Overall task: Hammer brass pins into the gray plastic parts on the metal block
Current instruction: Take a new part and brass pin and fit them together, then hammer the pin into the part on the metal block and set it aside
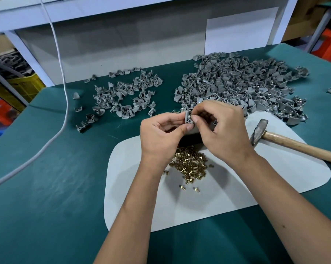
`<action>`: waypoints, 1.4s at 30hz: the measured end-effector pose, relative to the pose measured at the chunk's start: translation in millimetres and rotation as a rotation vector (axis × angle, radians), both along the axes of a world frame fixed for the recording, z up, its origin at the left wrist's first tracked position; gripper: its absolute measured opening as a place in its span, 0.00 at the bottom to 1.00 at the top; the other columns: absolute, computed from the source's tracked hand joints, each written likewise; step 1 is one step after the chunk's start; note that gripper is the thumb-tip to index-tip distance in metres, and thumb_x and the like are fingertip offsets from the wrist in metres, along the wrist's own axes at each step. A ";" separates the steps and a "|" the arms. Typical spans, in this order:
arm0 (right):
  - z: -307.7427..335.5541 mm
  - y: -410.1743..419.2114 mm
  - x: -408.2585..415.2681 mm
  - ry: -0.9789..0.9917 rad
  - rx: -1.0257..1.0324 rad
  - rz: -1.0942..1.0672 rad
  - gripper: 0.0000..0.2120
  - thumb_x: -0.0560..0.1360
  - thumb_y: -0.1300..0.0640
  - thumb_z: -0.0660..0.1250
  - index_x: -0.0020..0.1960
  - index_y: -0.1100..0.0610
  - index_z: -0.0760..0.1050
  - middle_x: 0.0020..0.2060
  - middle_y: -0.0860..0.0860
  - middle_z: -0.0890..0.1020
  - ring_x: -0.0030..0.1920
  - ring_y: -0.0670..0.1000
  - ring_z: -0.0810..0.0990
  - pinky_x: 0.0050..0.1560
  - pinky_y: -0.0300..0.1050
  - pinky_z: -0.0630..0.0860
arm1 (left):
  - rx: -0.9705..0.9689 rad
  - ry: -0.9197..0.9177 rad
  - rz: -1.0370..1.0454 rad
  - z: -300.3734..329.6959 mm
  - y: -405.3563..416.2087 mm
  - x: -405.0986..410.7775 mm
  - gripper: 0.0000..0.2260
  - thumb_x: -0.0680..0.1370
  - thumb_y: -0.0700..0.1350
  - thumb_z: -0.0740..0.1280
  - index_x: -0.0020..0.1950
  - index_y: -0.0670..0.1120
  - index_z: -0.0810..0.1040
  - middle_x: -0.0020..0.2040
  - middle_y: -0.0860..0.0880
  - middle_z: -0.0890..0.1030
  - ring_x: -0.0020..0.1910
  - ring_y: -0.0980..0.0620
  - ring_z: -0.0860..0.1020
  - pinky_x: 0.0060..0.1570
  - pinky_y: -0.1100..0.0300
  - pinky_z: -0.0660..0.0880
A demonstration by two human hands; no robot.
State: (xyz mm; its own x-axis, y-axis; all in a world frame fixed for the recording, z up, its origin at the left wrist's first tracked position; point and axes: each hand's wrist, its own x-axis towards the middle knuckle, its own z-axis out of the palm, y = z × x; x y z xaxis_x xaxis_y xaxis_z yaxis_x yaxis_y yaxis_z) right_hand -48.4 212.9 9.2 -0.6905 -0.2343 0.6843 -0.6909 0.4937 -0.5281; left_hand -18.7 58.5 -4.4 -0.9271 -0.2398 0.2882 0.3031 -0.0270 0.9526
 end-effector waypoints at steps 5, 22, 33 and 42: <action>-2.6 -2.8 0.8 -0.001 0.000 -0.035 0.03 0.73 0.67 0.72 0.45 0.60 0.82 0.39 0.49 0.83 0.40 0.45 0.78 0.44 0.28 0.71 | -0.018 -0.024 0.019 -3.7 0.0 -0.2 0.12 0.69 0.29 0.78 0.51 0.35 0.86 0.46 0.39 0.87 0.49 0.36 0.86 0.56 0.35 0.81; 7.2 -4.6 3.8 -0.131 0.069 -0.082 0.05 0.74 0.65 0.71 0.46 0.58 0.84 0.40 0.49 0.85 0.40 0.45 0.81 0.46 0.30 0.75 | -0.425 0.170 0.180 -10.4 5.8 -0.6 0.19 0.72 0.34 0.77 0.59 0.51 0.84 0.46 0.58 0.86 0.47 0.59 0.85 0.53 0.58 0.83; 38.1 123.3 -18.9 -0.608 0.733 -0.472 0.08 0.73 0.53 0.75 0.50 0.54 0.80 0.43 0.53 0.84 0.47 0.60 0.80 0.47 0.48 0.76 | -0.558 -0.101 0.234 -14.4 -5.7 -9.5 0.05 0.75 0.46 0.77 0.46 0.57 0.87 0.60 0.58 0.83 0.71 0.54 0.68 0.70 0.63 0.61; 20.4 128.8 -18.7 -0.670 0.778 -0.404 0.15 0.80 0.55 0.68 0.36 0.58 0.74 0.34 0.57 0.79 0.35 0.56 0.75 0.37 0.51 0.72 | -0.410 -0.142 0.178 -8.8 -7.8 -5.6 0.09 0.72 0.39 0.79 0.50 0.49 0.88 0.60 0.53 0.83 0.64 0.54 0.78 0.68 0.51 0.74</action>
State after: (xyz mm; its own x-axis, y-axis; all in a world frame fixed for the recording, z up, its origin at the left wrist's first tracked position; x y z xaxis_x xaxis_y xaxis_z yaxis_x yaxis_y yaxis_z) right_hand -67.1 341.7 29.6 -0.9892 -0.1125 -0.0937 -0.0940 0.9787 -0.1823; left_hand -24.4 50.7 -13.2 -0.9191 -0.2913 0.2654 0.1348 0.4006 0.9063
